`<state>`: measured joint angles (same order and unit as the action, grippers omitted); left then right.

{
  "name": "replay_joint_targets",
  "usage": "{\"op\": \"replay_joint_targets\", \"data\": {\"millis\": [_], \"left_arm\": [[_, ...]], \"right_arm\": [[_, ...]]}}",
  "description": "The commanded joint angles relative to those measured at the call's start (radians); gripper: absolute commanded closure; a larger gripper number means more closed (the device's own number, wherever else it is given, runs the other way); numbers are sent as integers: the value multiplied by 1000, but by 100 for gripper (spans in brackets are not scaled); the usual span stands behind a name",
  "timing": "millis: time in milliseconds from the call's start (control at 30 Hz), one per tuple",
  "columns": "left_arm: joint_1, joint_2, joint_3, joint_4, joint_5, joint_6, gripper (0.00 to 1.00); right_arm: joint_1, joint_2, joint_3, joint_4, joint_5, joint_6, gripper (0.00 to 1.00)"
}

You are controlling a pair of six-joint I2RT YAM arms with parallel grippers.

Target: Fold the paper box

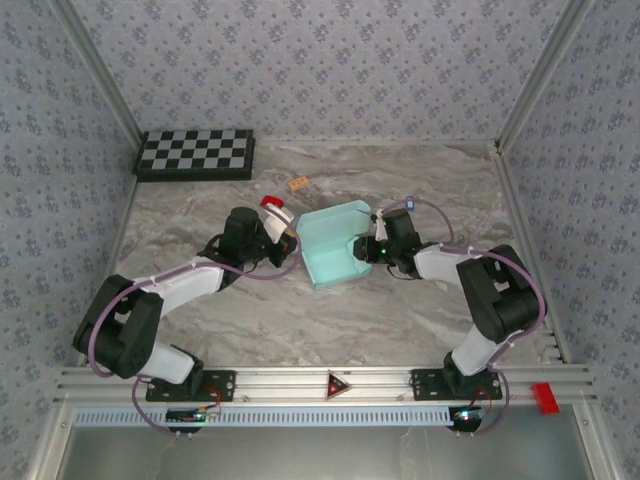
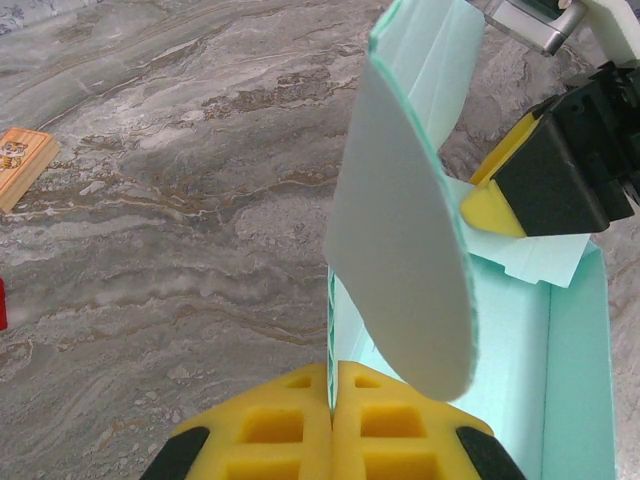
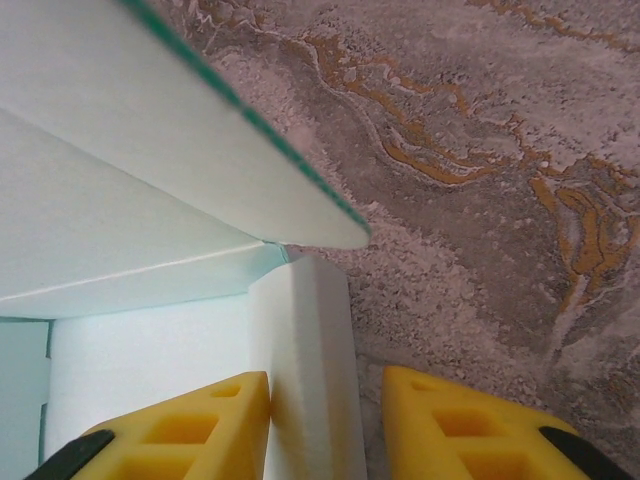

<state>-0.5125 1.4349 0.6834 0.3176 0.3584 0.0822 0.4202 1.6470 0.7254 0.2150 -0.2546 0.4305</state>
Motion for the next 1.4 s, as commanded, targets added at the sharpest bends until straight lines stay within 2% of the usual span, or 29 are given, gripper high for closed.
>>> {"op": "replay_joint_targets", "data": {"millis": [0, 300, 900, 1167, 1367], "left_arm": [[2, 14, 21, -28, 17, -20, 100], [19, 30, 37, -40, 49, -31, 100], [43, 65, 75, -90, 108, 3, 100], [57, 80, 88, -100, 129, 19, 100], [61, 88, 93, -99, 136, 21, 100]], "right_arm": [[9, 26, 7, -4, 42, 1, 65], [32, 42, 37, -72, 130, -26, 66], [84, 72, 110, -219, 327, -69, 75], [101, 94, 138, -259, 371, -75, 76], [108, 107, 153, -275, 399, -72, 80]]}}
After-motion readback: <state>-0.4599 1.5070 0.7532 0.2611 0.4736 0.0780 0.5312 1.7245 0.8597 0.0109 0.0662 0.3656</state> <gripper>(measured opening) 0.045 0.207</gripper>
